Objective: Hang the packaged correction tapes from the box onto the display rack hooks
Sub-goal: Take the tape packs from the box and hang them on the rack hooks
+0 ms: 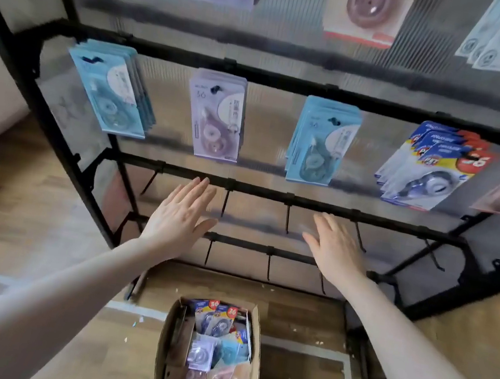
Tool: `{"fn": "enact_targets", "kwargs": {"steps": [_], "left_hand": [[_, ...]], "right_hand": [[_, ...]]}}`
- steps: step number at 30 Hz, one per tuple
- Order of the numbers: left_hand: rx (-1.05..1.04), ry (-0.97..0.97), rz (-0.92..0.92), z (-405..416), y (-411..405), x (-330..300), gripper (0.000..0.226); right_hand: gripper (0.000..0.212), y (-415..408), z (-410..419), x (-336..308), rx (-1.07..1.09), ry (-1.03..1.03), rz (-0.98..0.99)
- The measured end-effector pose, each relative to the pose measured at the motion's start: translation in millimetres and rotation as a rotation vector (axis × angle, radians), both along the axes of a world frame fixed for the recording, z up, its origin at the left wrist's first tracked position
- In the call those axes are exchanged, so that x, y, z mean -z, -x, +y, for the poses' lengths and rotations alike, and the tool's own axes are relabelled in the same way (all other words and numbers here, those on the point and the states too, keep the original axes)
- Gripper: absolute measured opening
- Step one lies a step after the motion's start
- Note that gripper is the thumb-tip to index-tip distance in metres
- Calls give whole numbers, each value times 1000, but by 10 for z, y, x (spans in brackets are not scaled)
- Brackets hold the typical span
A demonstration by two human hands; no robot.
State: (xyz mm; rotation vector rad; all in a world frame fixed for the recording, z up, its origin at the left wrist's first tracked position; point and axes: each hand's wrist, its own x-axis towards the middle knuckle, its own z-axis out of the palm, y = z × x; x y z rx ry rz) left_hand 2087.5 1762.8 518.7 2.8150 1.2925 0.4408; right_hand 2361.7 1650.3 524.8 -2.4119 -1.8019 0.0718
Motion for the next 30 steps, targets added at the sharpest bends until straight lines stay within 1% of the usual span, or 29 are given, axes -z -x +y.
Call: {"fn": "enact_targets", "kwargs": {"steps": [4, 7, 10, 15, 19, 21, 24, 27, 29, 30], "left_hand": [[-23, 110, 38, -64, 97, 589, 73], [-49, 209, 52, -207, 153, 1032, 67], [-56, 295, 119, -322, 227, 1522, 66], [-65, 416, 195, -500, 296, 2346, 77], [-60, 521, 269, -645, 426, 3188, 81], [-41, 551, 311, -699, 485, 3591, 78], [-42, 623, 344, -801, 561, 4142, 65], [-41, 676, 373, -920, 614, 4553, 63], [-21, 700, 395, -969, 604, 4759, 66], [-14, 726, 387, -978, 577, 4833, 76]], "right_hand": [[54, 134, -13, 513, -10, 53, 16], [54, 232, -72, 910, -9, 126, 50], [54, 299, -199, 1357, -8, 210, 92], [54, 316, -443, 2134, -5, 356, 118], [53, 367, -614, 3000, -15, 433, 149], [52, 404, -679, 3412, -2, 443, 168], [52, 455, -797, 3984, 22, 461, 193], [50, 514, -953, 4452, 26, 446, 218], [49, 567, -1034, 4673, 20, 425, 228], [48, 592, -1056, 4760, 15, 411, 229]]}}
